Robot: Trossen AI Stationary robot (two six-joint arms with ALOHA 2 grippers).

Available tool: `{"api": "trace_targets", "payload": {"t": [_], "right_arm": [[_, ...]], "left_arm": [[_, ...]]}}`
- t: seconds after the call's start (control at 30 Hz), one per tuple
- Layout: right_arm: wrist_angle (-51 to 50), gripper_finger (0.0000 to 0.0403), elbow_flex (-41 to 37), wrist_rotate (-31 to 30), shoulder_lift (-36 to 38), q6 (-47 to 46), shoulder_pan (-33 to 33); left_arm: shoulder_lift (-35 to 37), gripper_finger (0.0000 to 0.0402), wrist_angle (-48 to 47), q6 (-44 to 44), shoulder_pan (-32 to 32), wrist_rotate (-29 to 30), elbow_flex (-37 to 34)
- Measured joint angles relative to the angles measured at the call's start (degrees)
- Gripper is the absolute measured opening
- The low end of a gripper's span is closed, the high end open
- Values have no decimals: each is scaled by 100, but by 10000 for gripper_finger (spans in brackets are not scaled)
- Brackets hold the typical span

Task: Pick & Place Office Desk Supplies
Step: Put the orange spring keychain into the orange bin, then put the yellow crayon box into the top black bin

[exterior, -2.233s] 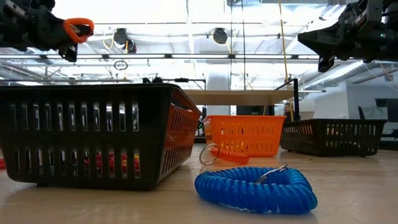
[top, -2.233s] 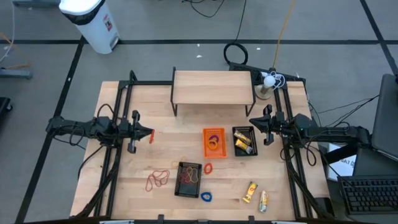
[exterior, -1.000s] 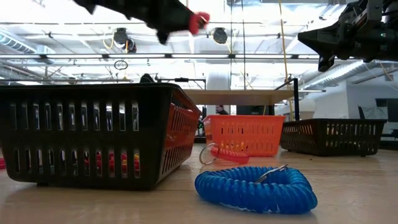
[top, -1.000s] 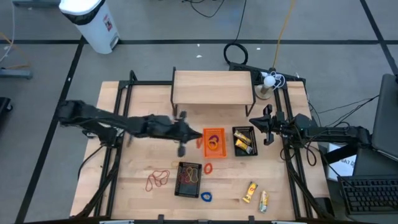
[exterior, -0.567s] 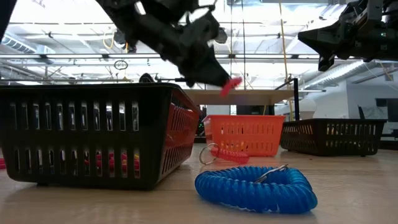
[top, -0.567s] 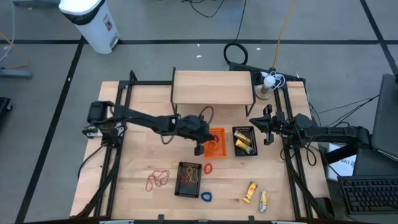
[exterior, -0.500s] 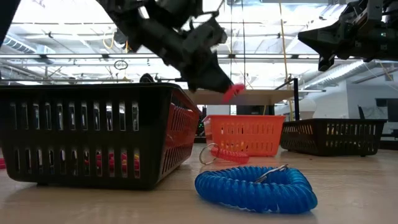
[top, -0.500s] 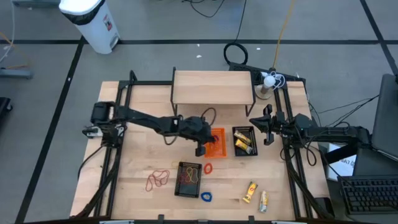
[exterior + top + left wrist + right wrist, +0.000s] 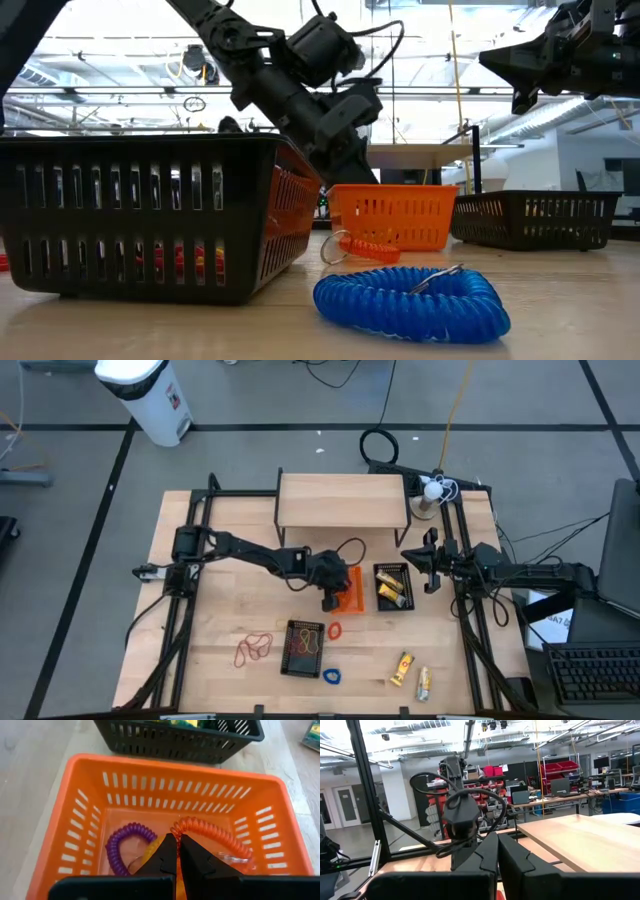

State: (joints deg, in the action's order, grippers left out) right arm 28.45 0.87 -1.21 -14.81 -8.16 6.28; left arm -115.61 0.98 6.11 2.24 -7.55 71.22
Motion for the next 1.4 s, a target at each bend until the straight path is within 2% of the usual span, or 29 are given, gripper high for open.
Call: {"api": "trace_targets", "payload": {"t": [0.13,0.4,0.5,0.57,0.63,0.7,0.9,1.1,1.4], "right_arm": [[0,0,1,0,0,4,0],[-3,0,1,2,0,-8,-1],[-25,0,1,27,1,-10,0],[-30,0,0,134,1,-10,0],[-15,0,1,159,0,-3,0],[0,0,2,151,2,1,0],[0,0,2,151,0,2,0],[-2,0,2,151,2,-14,0],[1,0,2,138,2,-8,0]], "left_arm": [[9,20,21,0,0,2,22],[125,158,-179,-66,-7,-2,17],[553,197,-603,-437,-7,3,13],[1062,204,-944,-660,-16,78,13],[1635,193,-1297,-762,-98,433,13],[2228,161,-1565,-891,-216,830,13],[3865,19,-2161,-1012,-380,1257,13],[5296,4,-2446,-1035,-330,2004,-473],[7700,4,-2275,-443,-113,2019,-2401]]}}
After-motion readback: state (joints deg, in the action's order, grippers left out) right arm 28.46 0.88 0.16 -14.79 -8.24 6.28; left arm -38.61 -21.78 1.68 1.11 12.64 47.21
